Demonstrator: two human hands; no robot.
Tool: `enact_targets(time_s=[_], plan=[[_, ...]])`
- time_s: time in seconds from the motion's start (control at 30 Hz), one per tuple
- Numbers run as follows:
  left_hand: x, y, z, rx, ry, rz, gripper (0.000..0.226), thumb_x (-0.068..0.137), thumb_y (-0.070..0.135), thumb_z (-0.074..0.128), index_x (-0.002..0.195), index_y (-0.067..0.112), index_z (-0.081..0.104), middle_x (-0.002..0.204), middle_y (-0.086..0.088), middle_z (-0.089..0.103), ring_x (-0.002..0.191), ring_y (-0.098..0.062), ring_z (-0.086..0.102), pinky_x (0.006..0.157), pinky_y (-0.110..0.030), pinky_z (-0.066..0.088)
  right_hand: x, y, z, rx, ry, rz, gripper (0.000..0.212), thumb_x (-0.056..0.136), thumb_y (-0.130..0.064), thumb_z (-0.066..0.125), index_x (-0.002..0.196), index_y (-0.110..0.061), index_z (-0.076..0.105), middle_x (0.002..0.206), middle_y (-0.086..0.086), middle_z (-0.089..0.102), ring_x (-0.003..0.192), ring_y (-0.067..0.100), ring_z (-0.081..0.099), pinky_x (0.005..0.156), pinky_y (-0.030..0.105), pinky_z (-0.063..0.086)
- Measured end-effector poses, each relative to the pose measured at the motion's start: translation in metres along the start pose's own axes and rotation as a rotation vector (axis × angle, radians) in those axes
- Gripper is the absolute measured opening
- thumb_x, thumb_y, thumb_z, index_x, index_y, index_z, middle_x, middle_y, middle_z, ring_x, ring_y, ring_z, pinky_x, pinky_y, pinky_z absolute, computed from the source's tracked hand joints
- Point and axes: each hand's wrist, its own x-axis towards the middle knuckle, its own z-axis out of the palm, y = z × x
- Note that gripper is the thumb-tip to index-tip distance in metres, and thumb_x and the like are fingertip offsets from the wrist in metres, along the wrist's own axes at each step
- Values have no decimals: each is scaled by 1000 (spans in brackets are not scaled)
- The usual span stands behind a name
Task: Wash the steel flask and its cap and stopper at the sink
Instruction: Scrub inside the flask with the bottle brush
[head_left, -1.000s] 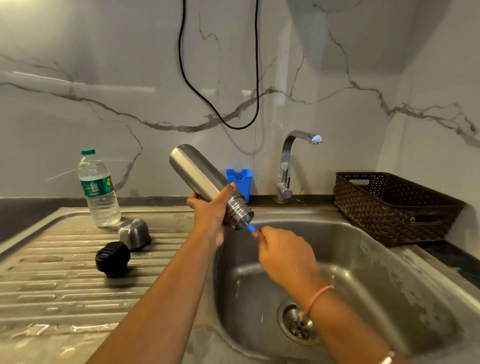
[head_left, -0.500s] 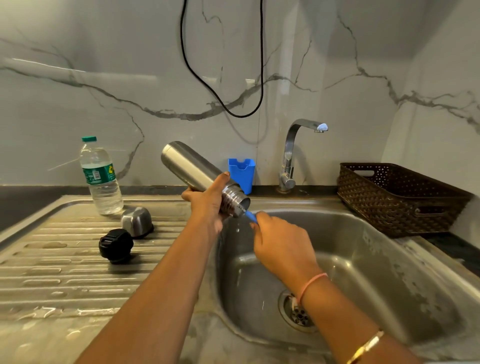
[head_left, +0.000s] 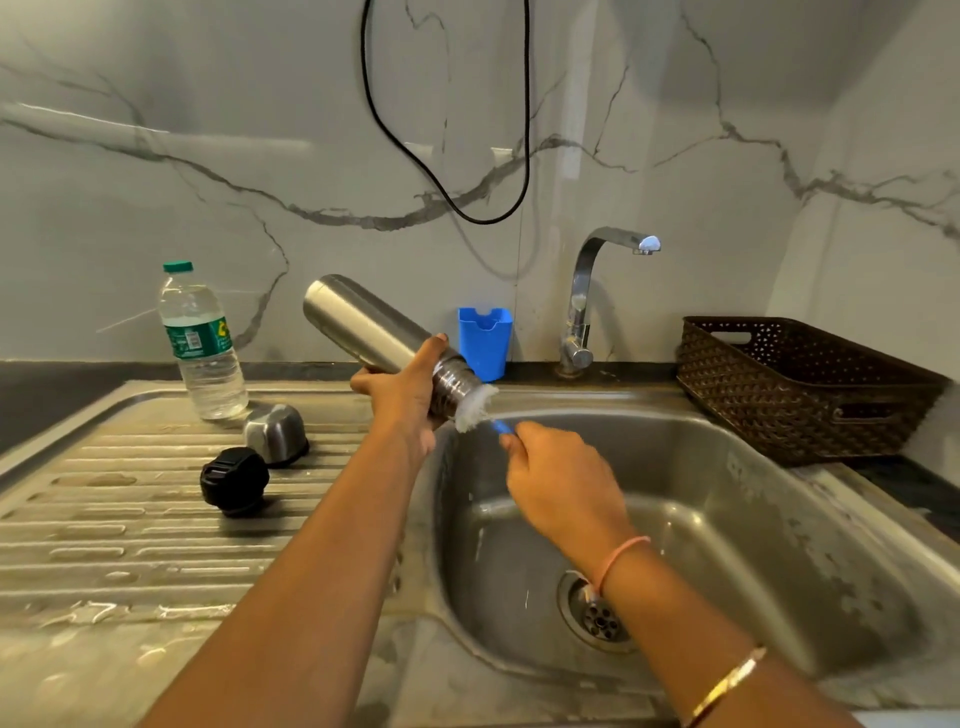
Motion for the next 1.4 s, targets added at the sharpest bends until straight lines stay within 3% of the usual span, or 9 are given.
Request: enact_targets(time_s=[0.2,0.27,0.4,0.47,0.63,0.9,1.13,1.33,1.4], plan=[[-12,-15,7,88,-224,-38,72,76,19,77,127,21,26,107,-12,57,83,-26,66,70,-42,57,8,3,-6,1548,-517,658,31,99,-23,40,77,-5,52,43,-5,30,29,3,21,29,15,14],[-12,-15,10,112,-241,-5,70,76,19,77,124,23,25,107,-10,56,84,-25,65,72,-43,57,5,8,-9,1269,-388,520,30,100,-26,41,81,-6,55,49,0,39,35,8,33,33,19,26],[-11,-12,14,115,-157,67,69,76,18,77,120,24,23,108,-11,53,90,-27,66,80,-50,56,-1,13,0,-175,17,-47,26,99,-37,36,111,-17,46,90,5,62,80,27,61,65,36,44],[-11,-10,11,125,-133,69,70,77,19,77,121,23,23,106,-10,53,88,-27,66,78,-50,57,1,9,6,-112,64,-70,24,101,-33,34,113,-18,48,89,7,62,79,28,61,63,35,42],[-10,-2,7,74,-236,34,68,78,16,75,123,24,25,111,-11,57,86,-26,65,70,-43,57,6,6,-4,1434,-466,477,33,101,-28,39,81,-8,55,44,-4,28,29,3,21,30,14,15],[-17,-10,18,125,-123,106,78,74,17,78,125,28,20,109,-11,52,93,-30,65,84,-51,55,-1,18,1,-254,95,-87,30,100,-40,32,118,-22,48,100,1,62,89,24,62,69,33,44],[-6,23,1,39,-111,166,72,75,16,78,122,25,23,114,-11,53,86,-24,64,67,-41,57,3,26,-11,1117,-488,187,35,100,-29,41,81,-7,61,47,-1,29,34,7,23,37,20,19],[-3,29,-3,-44,-76,148,68,78,15,76,117,24,22,109,-8,51,87,-23,64,81,-50,55,-2,19,-4,-117,76,-75,29,100,-36,36,107,-16,57,92,1,59,82,21,57,64,33,39],[-1,30,-4,-71,-74,131,67,77,15,76,116,24,22,107,-7,50,89,-25,64,81,-51,55,-2,12,-2,9,123,-84,25,100,-34,37,99,-19,57,80,-5,58,71,19,53,60,30,32]])
